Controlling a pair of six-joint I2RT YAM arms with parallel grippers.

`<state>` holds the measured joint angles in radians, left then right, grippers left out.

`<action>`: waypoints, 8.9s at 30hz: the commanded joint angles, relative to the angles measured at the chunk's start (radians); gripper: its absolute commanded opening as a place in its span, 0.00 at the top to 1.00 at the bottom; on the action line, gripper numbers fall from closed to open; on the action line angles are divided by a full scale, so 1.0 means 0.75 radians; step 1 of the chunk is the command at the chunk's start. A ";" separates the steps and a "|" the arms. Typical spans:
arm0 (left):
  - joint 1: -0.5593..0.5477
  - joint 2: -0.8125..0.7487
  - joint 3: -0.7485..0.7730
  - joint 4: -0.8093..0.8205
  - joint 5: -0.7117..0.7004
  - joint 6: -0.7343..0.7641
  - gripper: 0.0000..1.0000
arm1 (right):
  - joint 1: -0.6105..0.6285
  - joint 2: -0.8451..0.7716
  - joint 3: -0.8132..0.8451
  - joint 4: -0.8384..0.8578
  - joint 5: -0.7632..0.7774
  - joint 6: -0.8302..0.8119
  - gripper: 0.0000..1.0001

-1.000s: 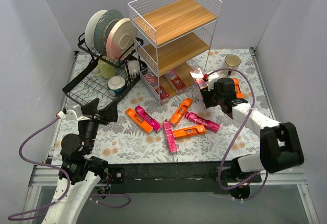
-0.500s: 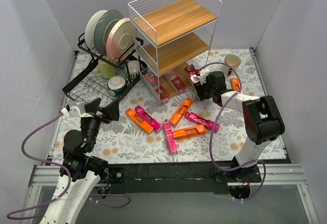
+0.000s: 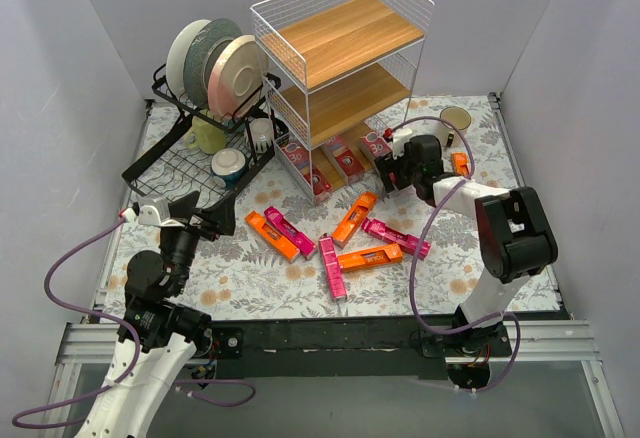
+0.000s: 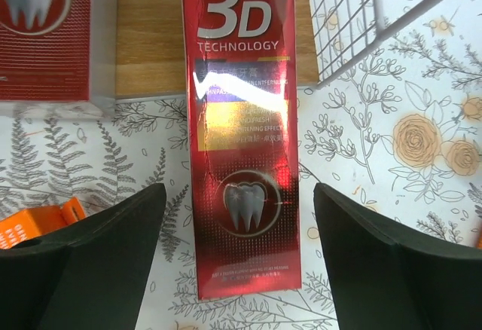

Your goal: Place and organize the toothpastes onto the shelf

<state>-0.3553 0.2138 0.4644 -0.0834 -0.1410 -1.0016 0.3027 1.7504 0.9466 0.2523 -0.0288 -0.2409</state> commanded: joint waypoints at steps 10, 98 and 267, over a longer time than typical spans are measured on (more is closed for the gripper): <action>0.007 0.001 0.021 -0.012 0.039 0.016 0.02 | -0.052 -0.207 -0.205 -0.032 -0.056 0.080 0.12; 0.007 0.056 0.027 -0.020 0.022 0.045 0.02 | -0.158 0.262 0.045 0.559 -0.174 1.113 0.57; 0.010 0.085 0.041 -0.020 0.063 0.053 0.02 | 0.786 -0.483 -0.225 -0.543 0.500 0.845 0.10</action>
<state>-0.3553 0.2775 0.4648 -0.0975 -0.0933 -0.9752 0.8284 1.3491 0.7685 -0.0956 0.1715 0.3420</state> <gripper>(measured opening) 0.981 0.898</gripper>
